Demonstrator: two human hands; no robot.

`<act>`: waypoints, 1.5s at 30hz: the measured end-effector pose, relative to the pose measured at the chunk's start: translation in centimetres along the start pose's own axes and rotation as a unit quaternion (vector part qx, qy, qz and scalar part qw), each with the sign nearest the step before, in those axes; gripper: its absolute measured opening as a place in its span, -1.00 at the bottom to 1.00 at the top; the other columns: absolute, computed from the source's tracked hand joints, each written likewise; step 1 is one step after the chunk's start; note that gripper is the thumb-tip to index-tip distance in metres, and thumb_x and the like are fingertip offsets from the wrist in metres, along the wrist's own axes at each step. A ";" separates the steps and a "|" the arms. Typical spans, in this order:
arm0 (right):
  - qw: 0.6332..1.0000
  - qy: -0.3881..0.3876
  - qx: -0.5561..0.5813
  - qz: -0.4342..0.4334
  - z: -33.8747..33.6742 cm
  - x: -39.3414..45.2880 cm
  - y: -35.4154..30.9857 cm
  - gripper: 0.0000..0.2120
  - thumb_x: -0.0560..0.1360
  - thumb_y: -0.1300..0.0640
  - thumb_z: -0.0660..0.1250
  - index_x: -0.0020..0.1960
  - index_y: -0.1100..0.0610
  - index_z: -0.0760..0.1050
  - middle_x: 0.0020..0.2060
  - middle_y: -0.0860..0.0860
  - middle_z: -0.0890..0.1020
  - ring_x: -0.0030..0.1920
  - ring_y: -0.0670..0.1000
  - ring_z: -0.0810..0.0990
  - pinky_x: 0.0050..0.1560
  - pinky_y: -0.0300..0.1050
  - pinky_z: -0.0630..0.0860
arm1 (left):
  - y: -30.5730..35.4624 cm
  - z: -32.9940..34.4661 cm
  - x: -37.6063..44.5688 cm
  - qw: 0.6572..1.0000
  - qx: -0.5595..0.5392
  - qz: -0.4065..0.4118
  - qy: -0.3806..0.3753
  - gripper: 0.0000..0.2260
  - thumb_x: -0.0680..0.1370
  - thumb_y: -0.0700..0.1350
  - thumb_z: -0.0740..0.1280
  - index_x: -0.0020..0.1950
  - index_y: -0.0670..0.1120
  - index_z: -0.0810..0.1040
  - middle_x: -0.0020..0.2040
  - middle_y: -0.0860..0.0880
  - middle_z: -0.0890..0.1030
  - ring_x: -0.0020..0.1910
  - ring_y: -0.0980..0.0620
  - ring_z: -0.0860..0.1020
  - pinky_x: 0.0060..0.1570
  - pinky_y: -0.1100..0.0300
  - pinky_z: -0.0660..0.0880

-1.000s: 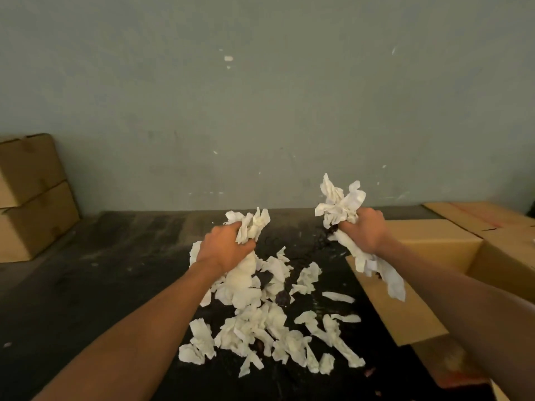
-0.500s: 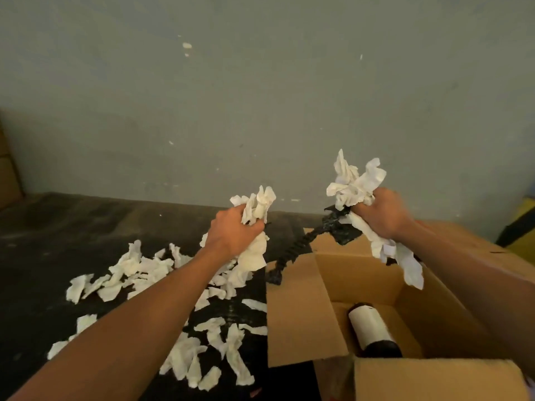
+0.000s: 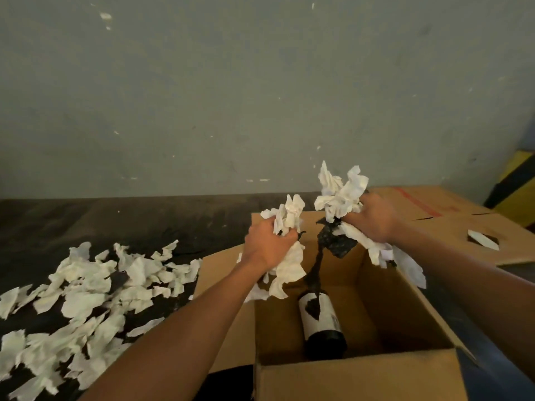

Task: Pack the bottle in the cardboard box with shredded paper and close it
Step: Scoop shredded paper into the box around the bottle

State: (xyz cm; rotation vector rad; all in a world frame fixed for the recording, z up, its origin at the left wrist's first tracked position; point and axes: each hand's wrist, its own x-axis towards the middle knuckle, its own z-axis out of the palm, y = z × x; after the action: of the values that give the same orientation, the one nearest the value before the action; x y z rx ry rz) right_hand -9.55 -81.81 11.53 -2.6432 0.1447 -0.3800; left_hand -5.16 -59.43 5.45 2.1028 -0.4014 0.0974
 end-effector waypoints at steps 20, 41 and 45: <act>0.953 -0.290 0.048 0.069 10.8 -1.7 9.6 -0.25 0.41 -0.31 0.35 0.50 -0.14 0.18 0.44 0.04 0.20 0.45 0.15 0.22 0.45 0.11 0.22 | -6.4 9.0 -1.3 0.944 0.080 -0.217 -0.236 -0.14 0.52 0.19 0.35 0.59 0.07 -0.18 0.59 -0.11 -0.09 0.54 -0.19 0.10 0.39 0.00 0.22; 0.874 -0.462 -0.056 0.137 11.0 -3.4 12.0 -0.36 0.51 -0.18 0.31 0.50 0.01 0.24 0.45 0.03 0.32 0.32 0.09 0.44 0.22 -0.07 0.47 | -8.1 10.5 -3.1 0.788 0.361 -0.210 -0.452 -0.26 0.43 0.21 0.45 0.49 -0.10 0.31 0.44 -0.10 0.41 0.29 -0.13 0.47 0.21 0.01 0.49; 0.825 -0.538 -0.140 0.102 11.8 -5.4 12.0 -0.39 0.53 -0.11 0.29 0.51 0.03 0.22 0.46 0.03 0.33 0.41 0.07 0.35 0.32 -0.02 0.35 | -7.4 11.1 -4.0 0.743 0.363 -0.198 -0.526 -0.38 0.51 0.17 0.38 0.47 -0.08 0.35 0.41 -0.10 0.43 0.27 -0.15 0.49 0.14 0.03 0.51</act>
State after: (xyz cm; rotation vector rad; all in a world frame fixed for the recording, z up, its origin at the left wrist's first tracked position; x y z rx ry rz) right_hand -11.71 -86.49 -5.39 -2.6466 0.1068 1.2840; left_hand -7.51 -64.12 -7.46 2.7888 -0.6081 -1.4750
